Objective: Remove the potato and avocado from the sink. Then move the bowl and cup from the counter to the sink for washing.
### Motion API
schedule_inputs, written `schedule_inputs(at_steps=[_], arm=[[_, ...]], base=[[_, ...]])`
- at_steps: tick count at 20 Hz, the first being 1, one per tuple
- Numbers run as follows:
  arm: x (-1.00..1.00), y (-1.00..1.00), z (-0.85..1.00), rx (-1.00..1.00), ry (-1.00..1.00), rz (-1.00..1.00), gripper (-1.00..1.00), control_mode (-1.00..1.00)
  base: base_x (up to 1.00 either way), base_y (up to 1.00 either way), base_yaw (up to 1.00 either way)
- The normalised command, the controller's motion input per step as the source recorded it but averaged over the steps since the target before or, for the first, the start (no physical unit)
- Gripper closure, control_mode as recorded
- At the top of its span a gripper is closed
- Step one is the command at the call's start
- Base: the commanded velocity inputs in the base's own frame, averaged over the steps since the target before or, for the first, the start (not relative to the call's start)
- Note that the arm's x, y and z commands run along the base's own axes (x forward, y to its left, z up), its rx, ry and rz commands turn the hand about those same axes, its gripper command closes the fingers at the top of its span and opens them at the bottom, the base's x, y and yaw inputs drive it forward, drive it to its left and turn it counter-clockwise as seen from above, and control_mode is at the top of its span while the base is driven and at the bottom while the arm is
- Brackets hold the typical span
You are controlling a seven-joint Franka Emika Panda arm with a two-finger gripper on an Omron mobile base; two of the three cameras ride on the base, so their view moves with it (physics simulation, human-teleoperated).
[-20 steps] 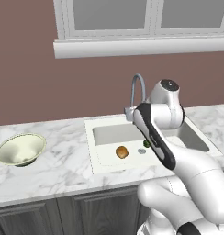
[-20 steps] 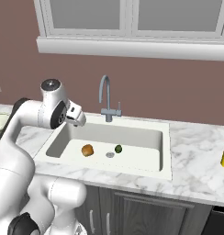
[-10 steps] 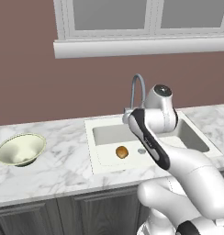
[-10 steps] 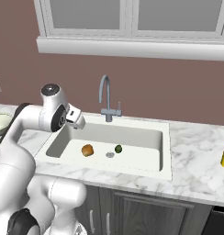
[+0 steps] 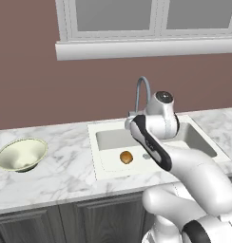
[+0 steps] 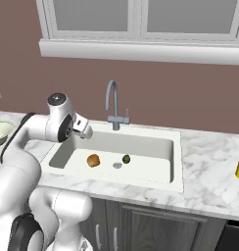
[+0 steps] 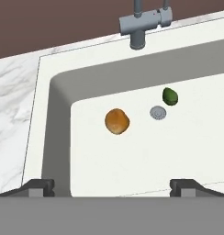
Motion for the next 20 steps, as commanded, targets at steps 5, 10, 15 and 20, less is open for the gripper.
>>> schedule_inputs(at_steps=[5,10,15,20], arm=[[0.20,0.01,-0.18,0.00,0.07,0.00,-1.00,-1.00],[0.20,0.00,-0.17,0.00,0.07,0.00,-1.00,-1.00],[0.19,0.00,-0.17,-0.04,0.08,0.00,-1.00,-1.00],[0.17,0.00,-0.17,-0.06,0.01,0.00,-1.00,-1.00]], base=[[0.00,0.00,0.00],[0.00,0.00,0.00],[0.00,0.00,0.00],[0.00,0.00,0.00]])
